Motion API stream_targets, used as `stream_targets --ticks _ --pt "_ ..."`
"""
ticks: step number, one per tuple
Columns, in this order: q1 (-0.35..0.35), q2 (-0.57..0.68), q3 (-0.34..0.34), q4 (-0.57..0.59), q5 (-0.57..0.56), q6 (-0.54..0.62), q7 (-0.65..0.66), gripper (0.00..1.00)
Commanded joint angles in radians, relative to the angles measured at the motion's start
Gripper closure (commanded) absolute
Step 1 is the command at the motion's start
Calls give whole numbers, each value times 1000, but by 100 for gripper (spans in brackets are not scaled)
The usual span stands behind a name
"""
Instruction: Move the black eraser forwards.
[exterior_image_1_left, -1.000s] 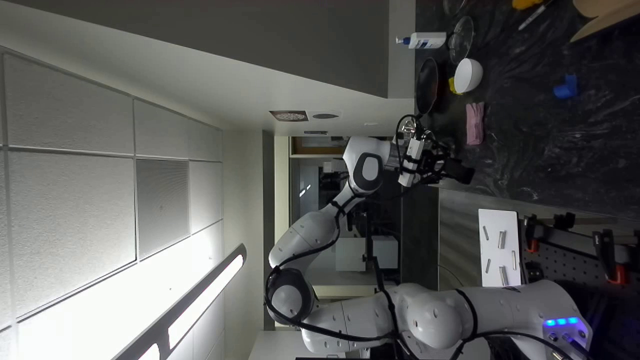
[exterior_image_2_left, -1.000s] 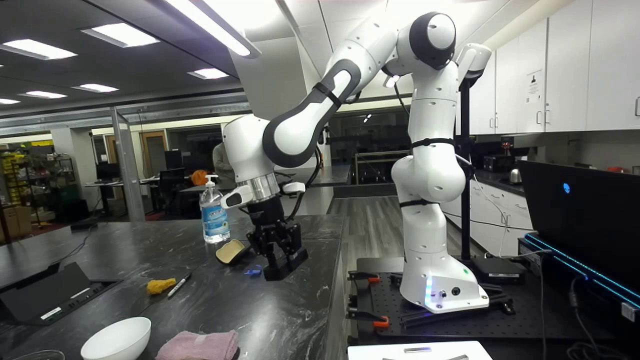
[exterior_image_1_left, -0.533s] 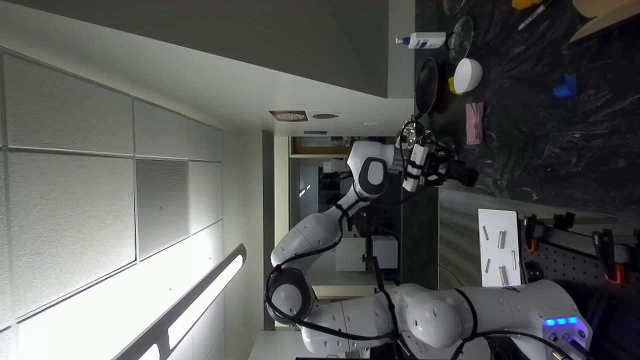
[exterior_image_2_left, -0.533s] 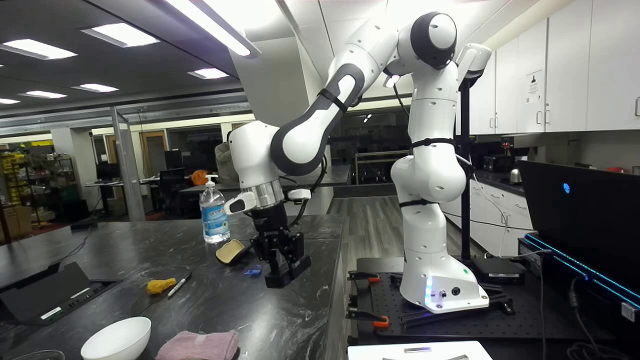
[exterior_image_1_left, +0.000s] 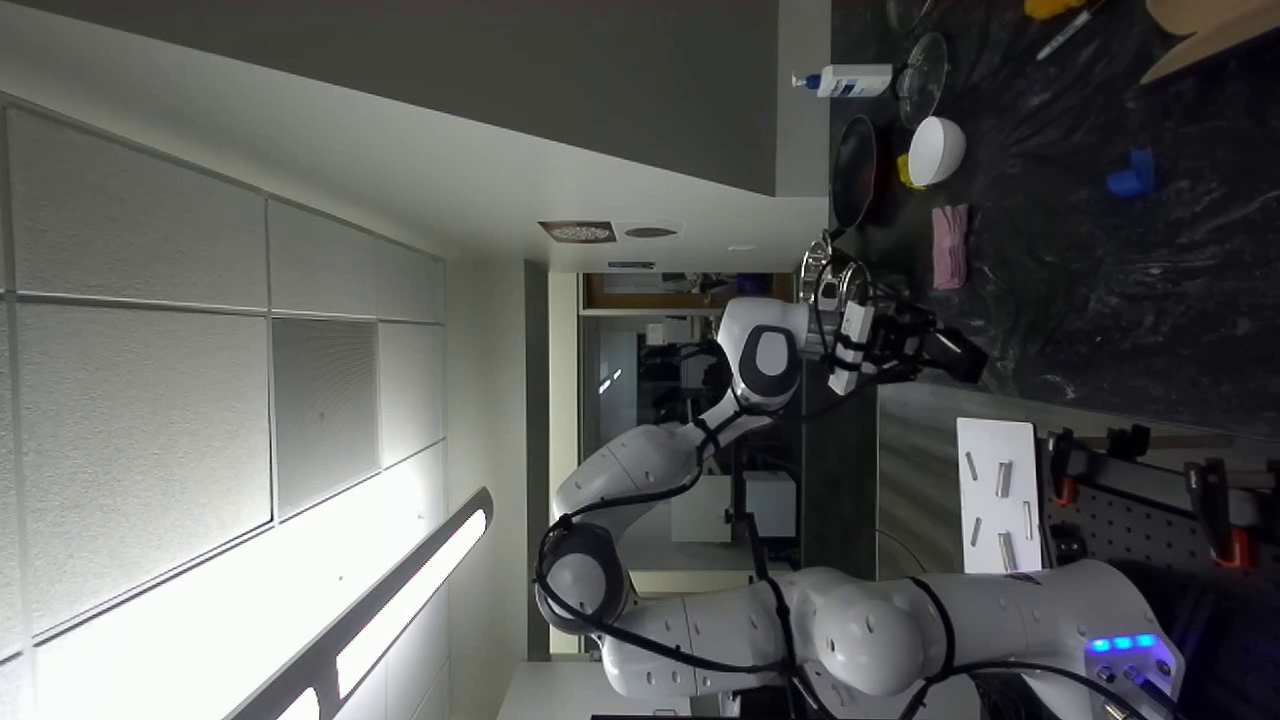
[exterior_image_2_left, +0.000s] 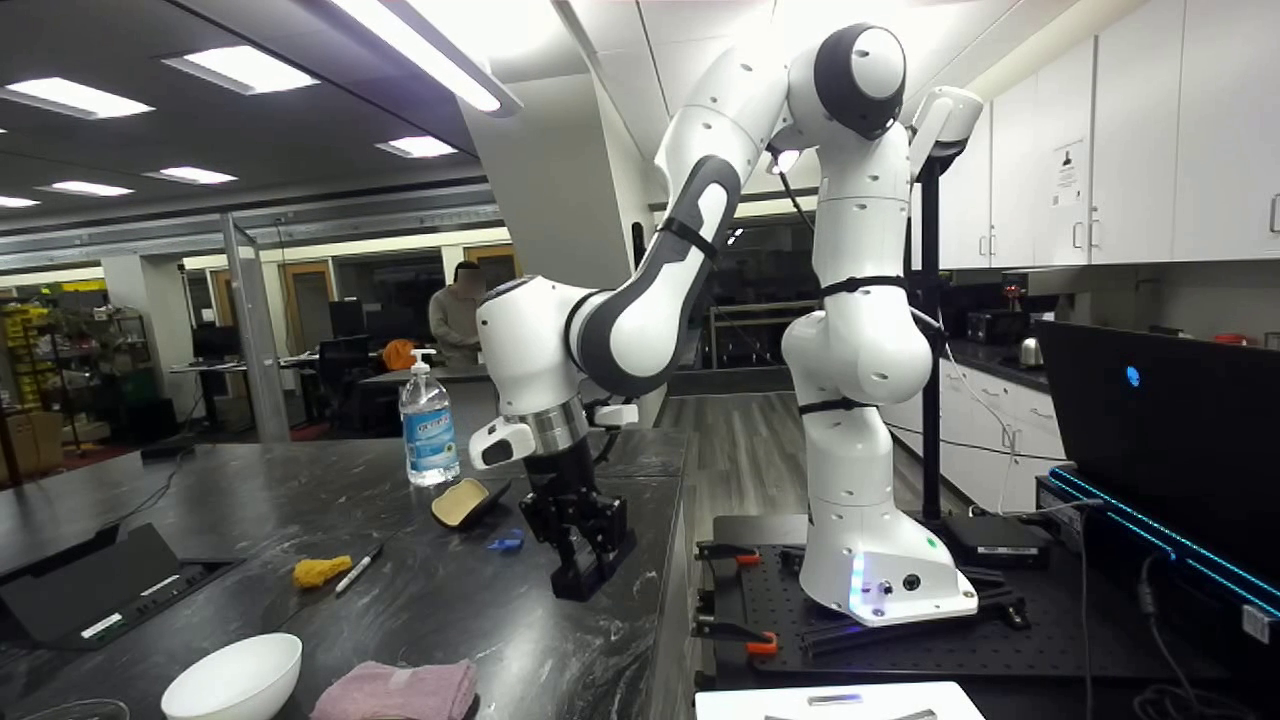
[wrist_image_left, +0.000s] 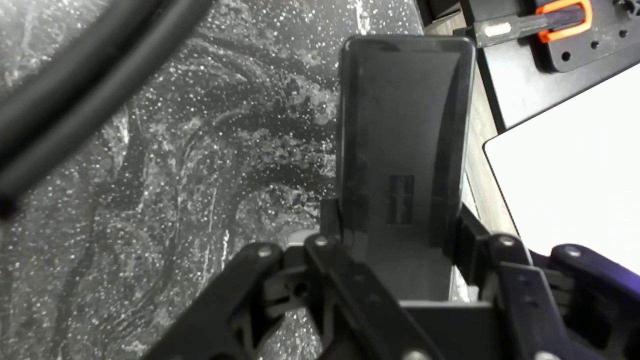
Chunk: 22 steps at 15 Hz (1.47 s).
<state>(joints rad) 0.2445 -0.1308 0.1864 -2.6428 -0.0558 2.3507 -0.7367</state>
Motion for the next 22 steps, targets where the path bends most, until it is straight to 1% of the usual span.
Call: stream_targets --ticks 1,4,10,14,18,22 --pt "1 18 16 -23 -77 41 76 71" --pt "-3 43 20 -30 -115 64 138 71" --pt "-7 90 16 -17 -65 152 318 71" --pt "-12 121 18 -7 -86 211 450 71" --pt "-26 155 10 10 -142 224 578 71" --pt "-42 201 -13 39 -265 204 755 71"
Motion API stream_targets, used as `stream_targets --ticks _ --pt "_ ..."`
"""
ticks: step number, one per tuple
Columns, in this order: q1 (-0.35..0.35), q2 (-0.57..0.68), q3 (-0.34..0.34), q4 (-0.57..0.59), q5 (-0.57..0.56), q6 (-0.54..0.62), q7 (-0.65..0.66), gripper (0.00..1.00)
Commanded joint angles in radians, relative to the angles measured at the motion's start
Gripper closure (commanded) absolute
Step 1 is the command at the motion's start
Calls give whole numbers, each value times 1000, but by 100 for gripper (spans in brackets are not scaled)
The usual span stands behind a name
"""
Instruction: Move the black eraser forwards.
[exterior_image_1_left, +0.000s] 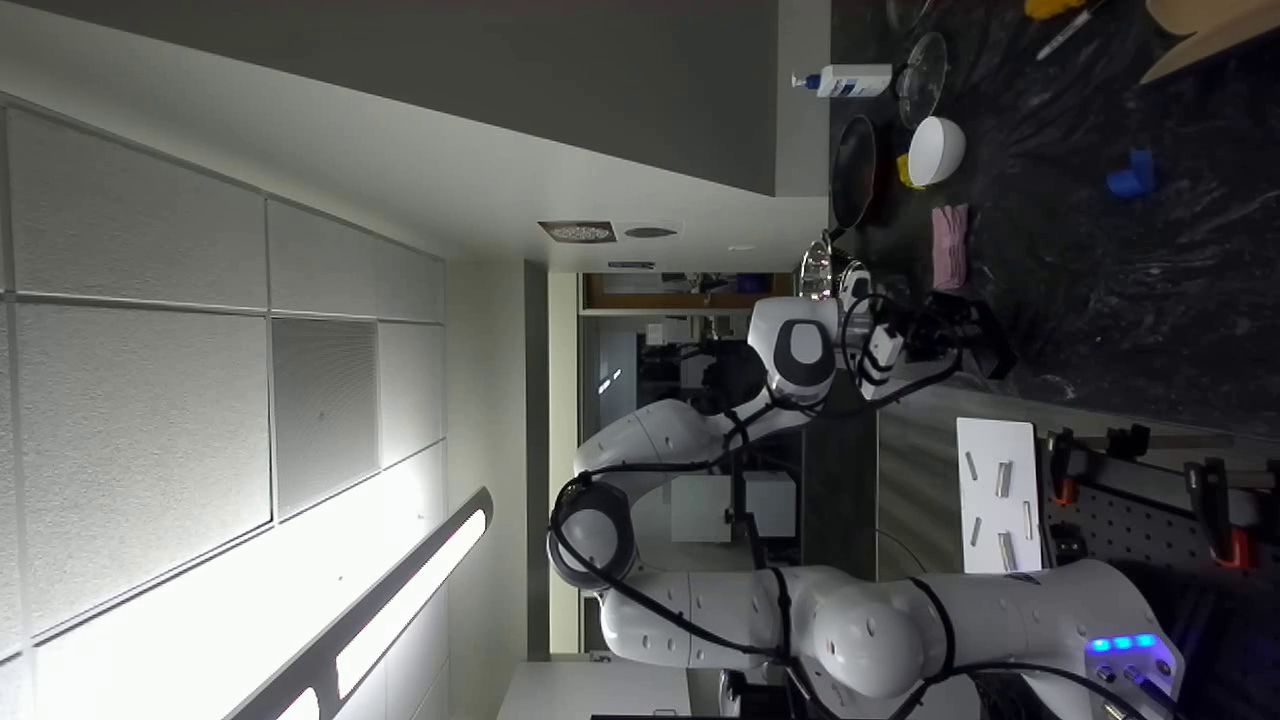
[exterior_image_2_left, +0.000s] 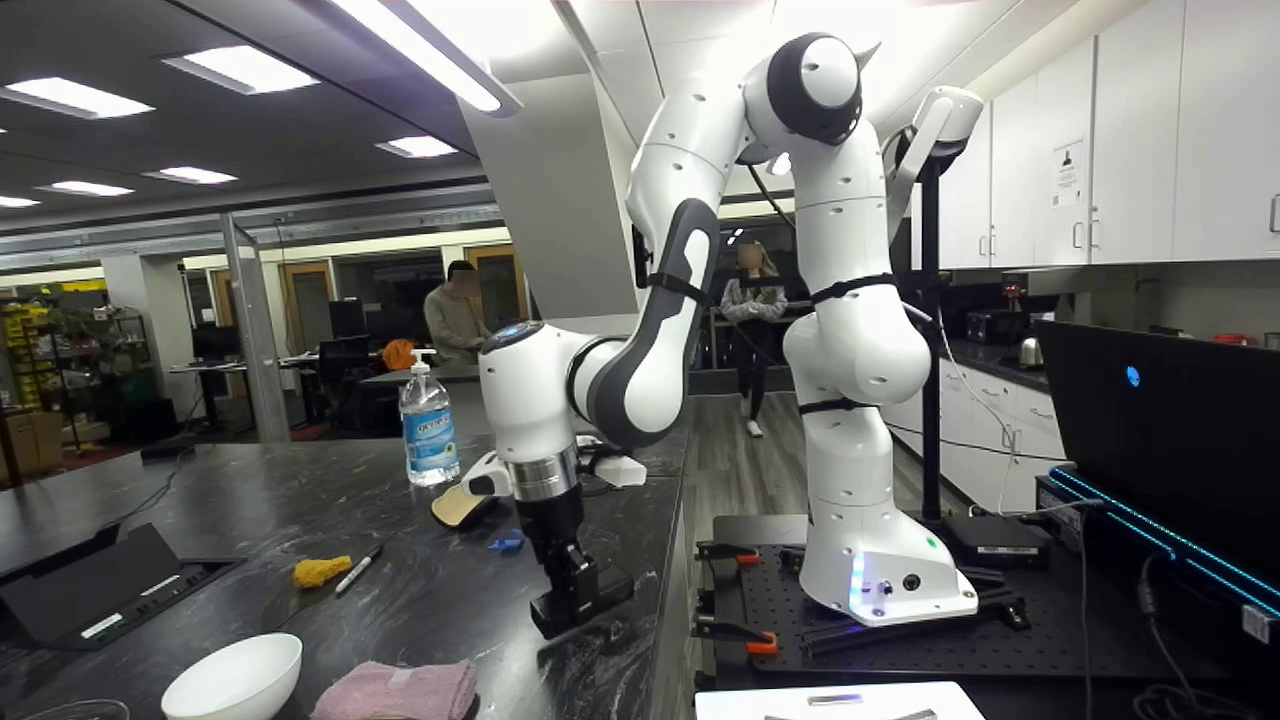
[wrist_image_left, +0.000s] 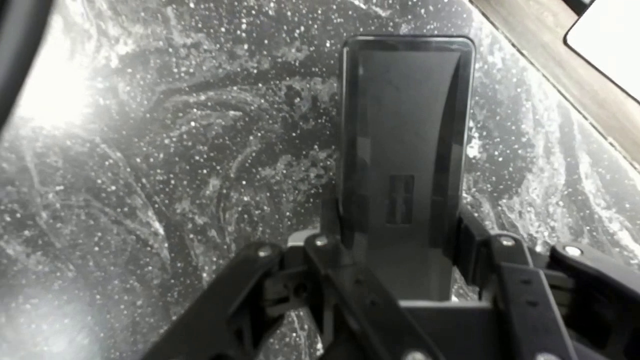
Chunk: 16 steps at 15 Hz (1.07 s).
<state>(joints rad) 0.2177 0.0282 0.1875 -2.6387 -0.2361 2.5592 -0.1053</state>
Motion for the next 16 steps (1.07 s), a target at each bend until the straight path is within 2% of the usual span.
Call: stream_targets --ticks 1,4,12,13,14,16 --pt "-16 51 -19 42 -102 -16 157 71" --pt "-18 79 -38 58 -135 -20 215 71" --pt "-17 97 -49 75 -127 -18 202 71" --pt "-18 97 -48 78 -114 -29 190 21" --pt "-18 99 -50 78 -120 -27 194 19" --pt "-18 96 -52 79 -118 -29 192 6"
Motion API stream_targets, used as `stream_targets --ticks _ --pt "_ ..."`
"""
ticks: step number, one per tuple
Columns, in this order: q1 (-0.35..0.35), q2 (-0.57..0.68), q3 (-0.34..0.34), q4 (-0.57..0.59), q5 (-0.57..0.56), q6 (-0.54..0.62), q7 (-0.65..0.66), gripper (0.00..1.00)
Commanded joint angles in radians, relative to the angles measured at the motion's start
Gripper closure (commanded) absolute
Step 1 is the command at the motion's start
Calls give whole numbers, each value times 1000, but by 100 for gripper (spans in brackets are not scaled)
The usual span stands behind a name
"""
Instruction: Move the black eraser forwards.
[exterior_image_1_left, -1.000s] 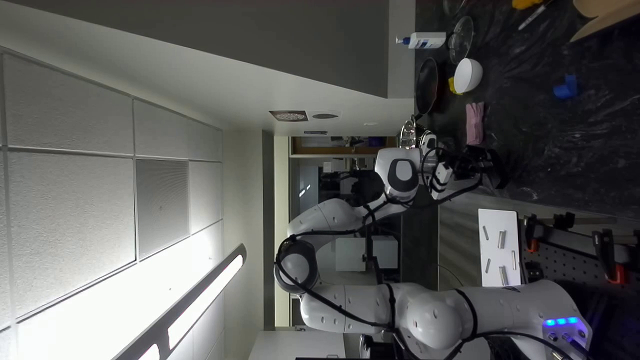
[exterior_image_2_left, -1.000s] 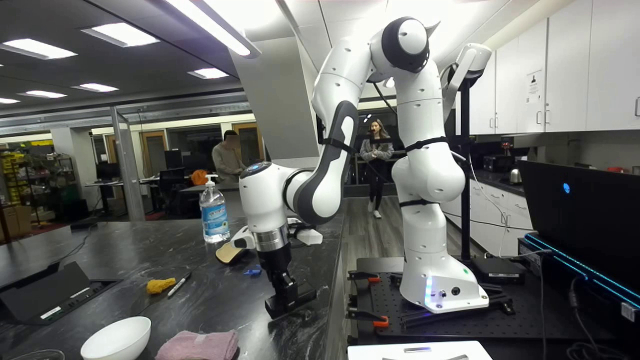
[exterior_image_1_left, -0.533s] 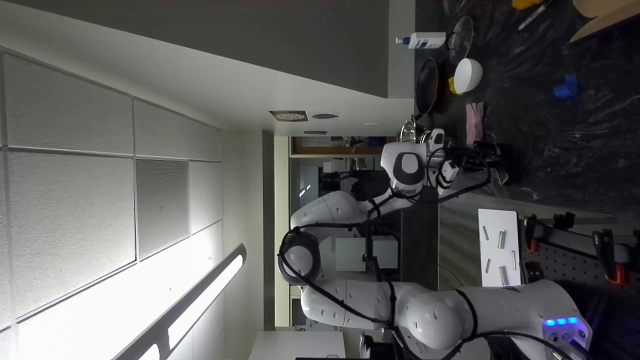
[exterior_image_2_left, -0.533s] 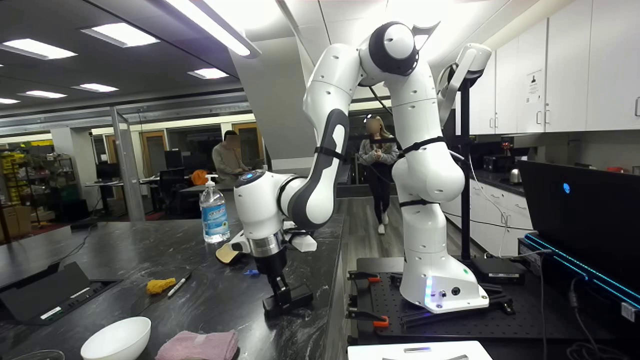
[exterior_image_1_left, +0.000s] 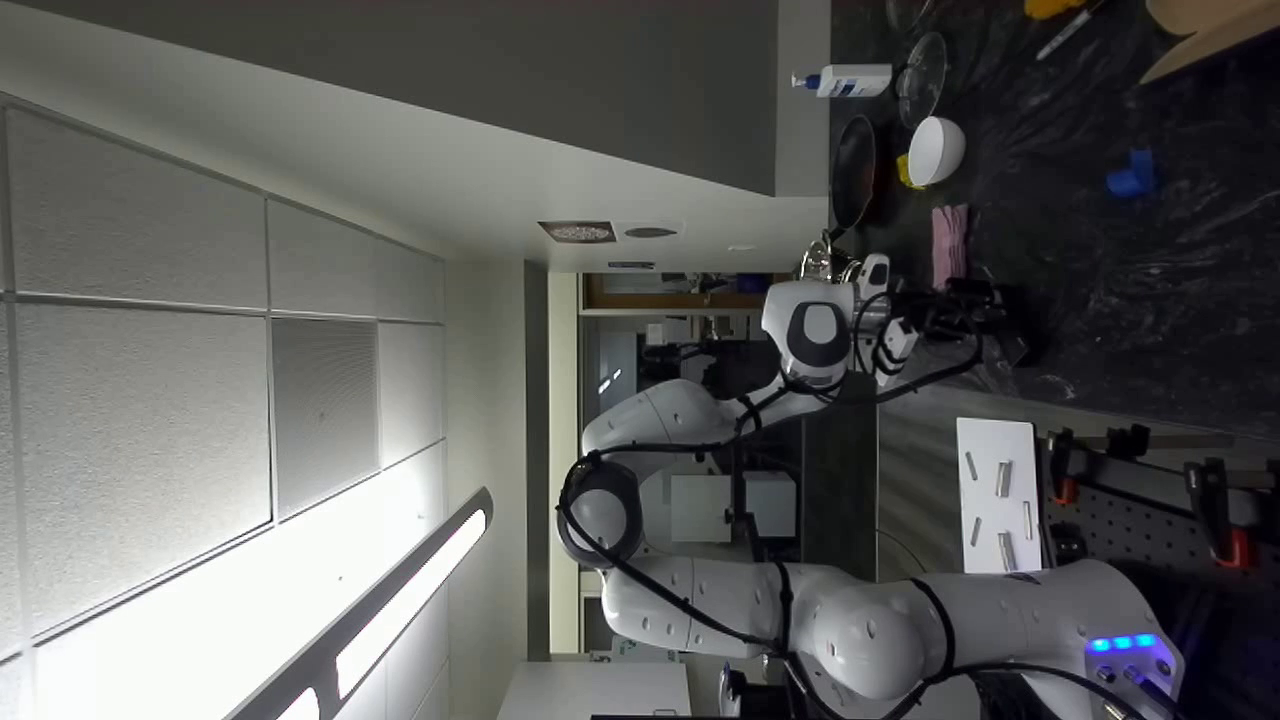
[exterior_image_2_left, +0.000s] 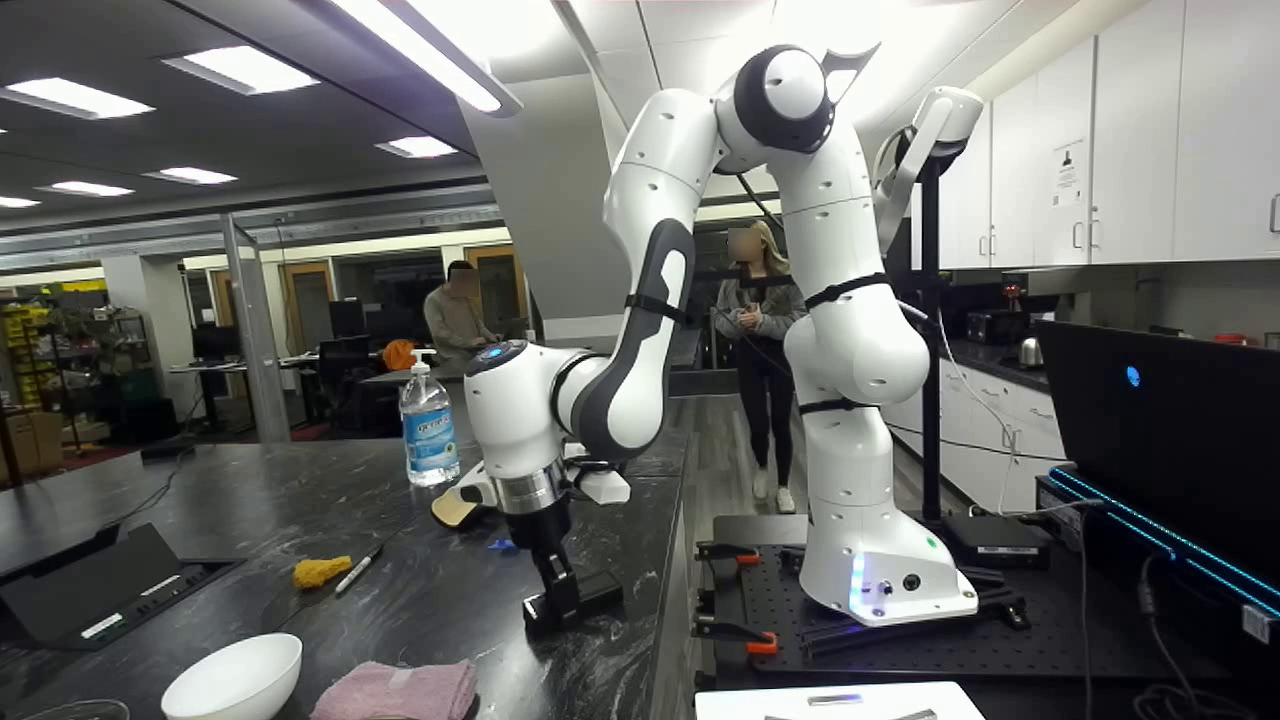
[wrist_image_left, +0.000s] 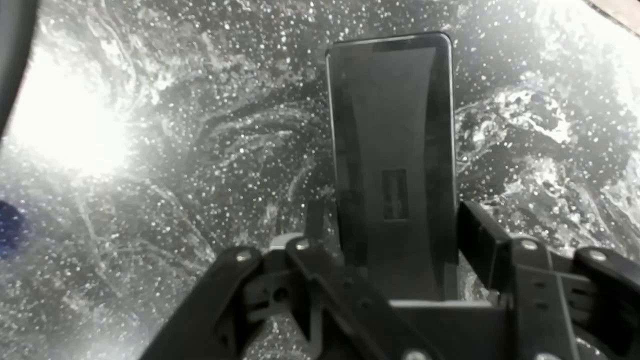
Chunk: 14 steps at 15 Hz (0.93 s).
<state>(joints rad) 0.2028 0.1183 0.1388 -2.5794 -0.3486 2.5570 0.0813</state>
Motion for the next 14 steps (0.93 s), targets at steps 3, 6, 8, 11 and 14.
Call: stream_targets --ticks 3,6,8,11,14 --pt "-4 -3 -2 21 1 -31 -8 0" --pt "-4 -20 6 21 25 -37 -31 0" --pt "-4 -38 16 26 57 -50 -50 0" --pt "-4 -83 29 48 125 -103 -67 0" --pt "-6 -142 33 92 192 -187 -84 0"
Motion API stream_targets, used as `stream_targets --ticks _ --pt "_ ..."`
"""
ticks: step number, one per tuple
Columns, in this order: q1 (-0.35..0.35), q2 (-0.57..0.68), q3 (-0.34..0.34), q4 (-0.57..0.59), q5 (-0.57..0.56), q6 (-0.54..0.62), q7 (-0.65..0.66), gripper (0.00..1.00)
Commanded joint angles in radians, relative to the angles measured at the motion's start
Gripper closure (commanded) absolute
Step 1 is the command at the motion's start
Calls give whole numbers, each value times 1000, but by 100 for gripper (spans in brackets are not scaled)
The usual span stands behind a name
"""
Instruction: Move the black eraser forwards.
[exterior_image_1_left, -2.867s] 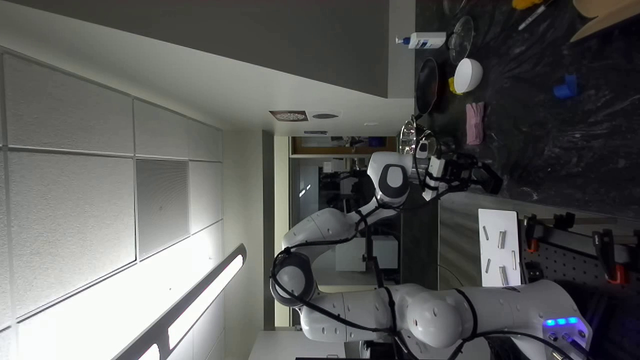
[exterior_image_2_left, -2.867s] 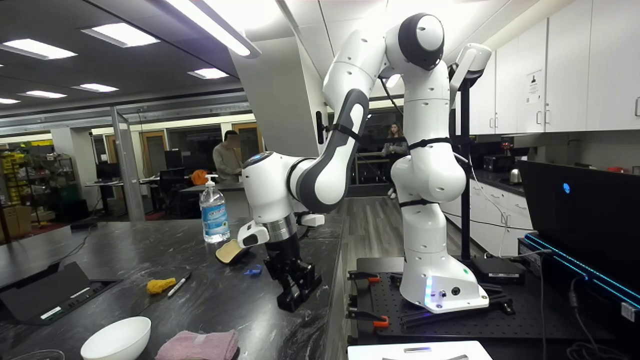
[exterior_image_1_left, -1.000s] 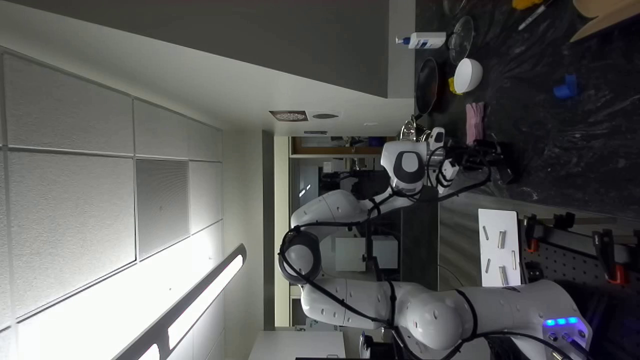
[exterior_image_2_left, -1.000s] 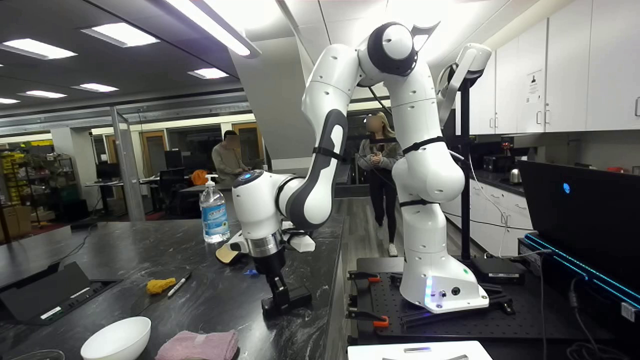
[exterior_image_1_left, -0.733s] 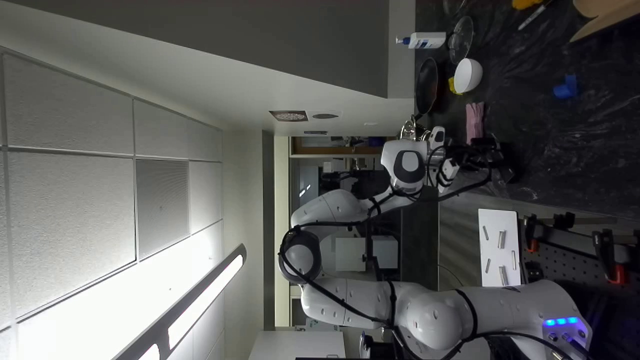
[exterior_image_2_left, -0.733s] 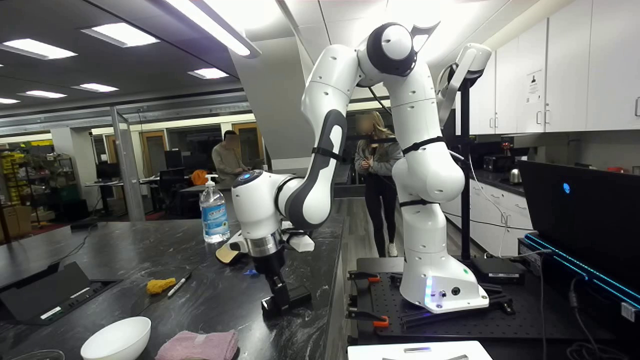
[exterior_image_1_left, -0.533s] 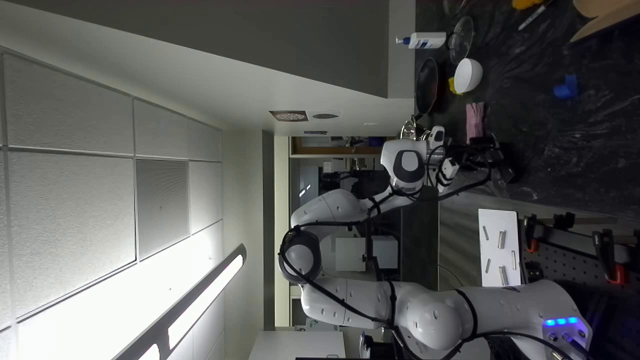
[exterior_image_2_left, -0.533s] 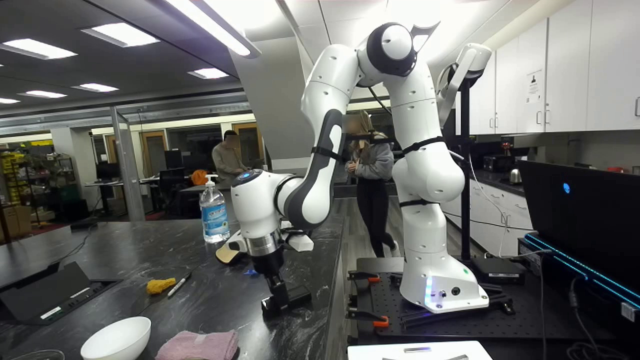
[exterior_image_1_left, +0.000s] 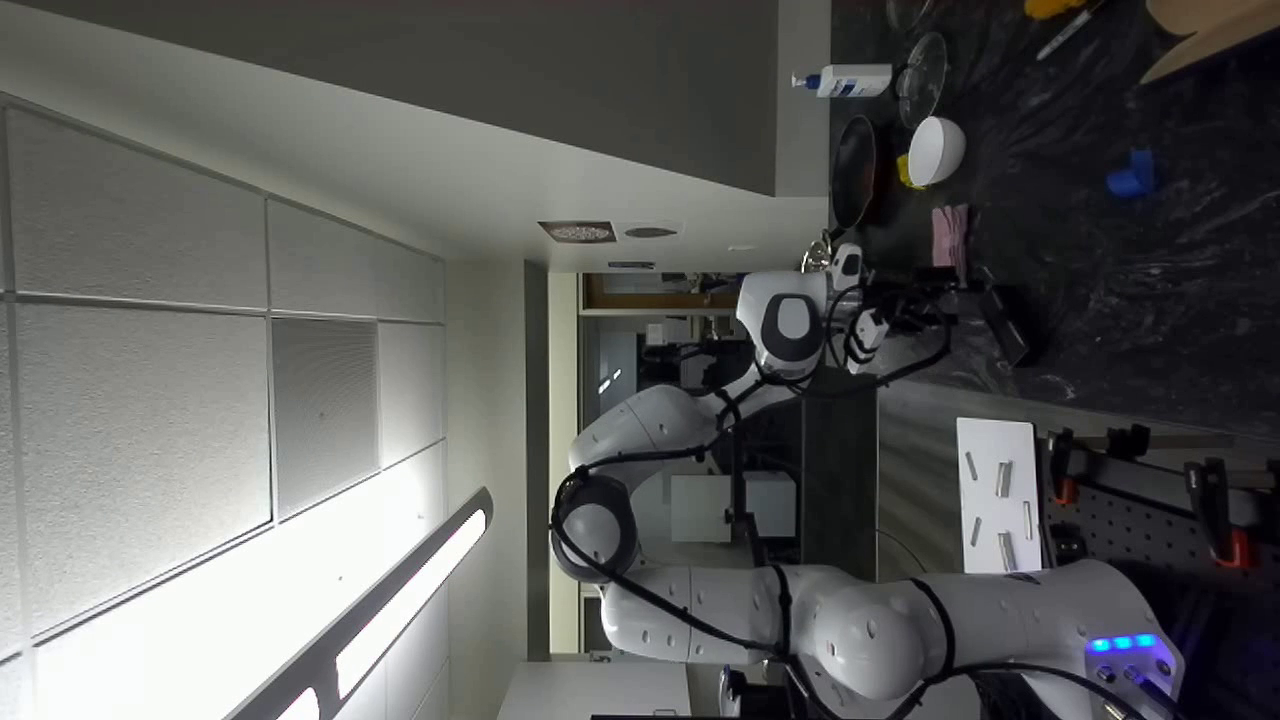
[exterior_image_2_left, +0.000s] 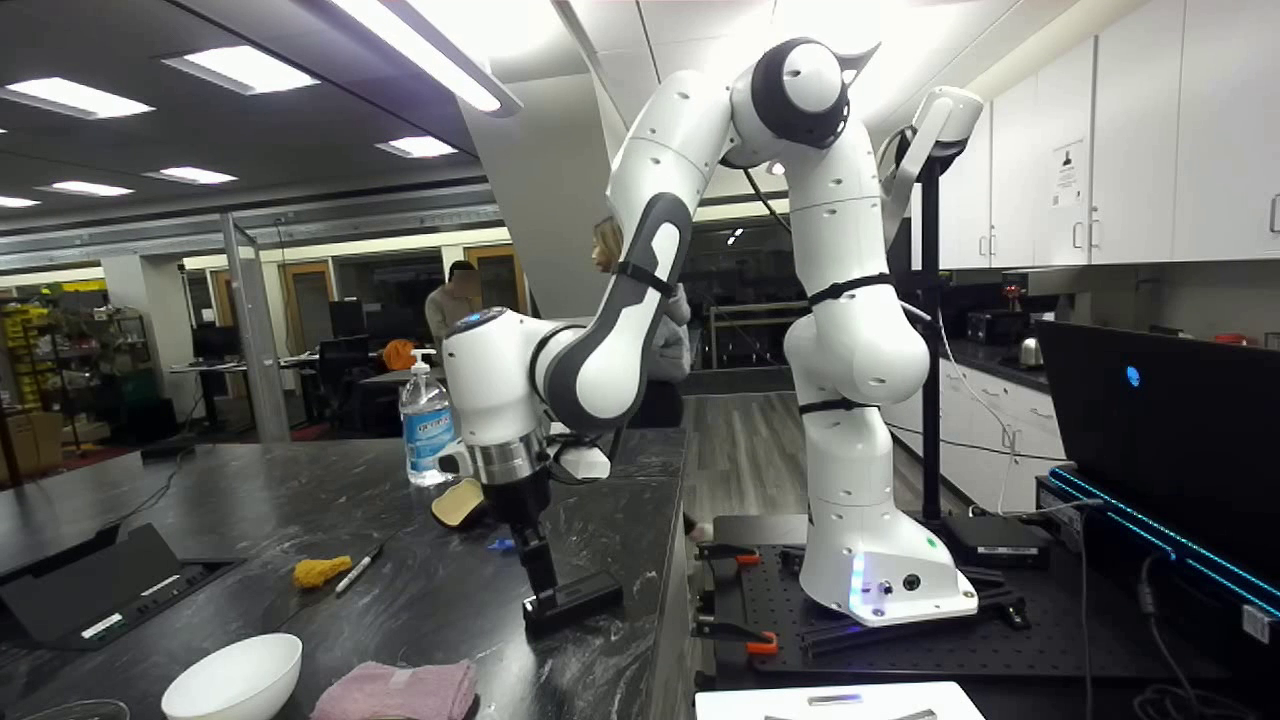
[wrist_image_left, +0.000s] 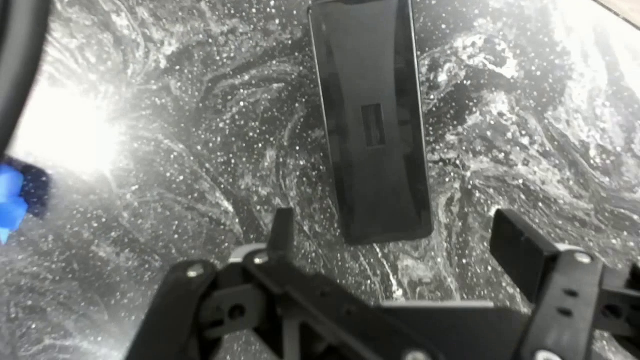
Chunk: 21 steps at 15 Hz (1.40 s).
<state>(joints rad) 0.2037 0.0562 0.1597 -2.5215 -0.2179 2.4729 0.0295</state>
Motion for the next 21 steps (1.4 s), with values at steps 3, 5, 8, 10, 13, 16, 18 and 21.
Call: stream_targets --ticks 3,5,8,10,13,16,18,21 --pt "-11 -137 6 104 124 -214 -45 0" --pt "-18 -171 -4 162 165 -307 -50 0" --pt "-39 -219 -25 253 205 -444 -57 0" --pt "-59 -242 -44 314 212 -509 -40 0" --pt "-100 -252 -74 404 200 -566 -4 0" --pt "-139 -243 -104 472 202 -604 17 0" --pt "-162 -236 -123 500 206 -624 32 0" --pt "-191 -229 -149 519 211 -643 51 0"
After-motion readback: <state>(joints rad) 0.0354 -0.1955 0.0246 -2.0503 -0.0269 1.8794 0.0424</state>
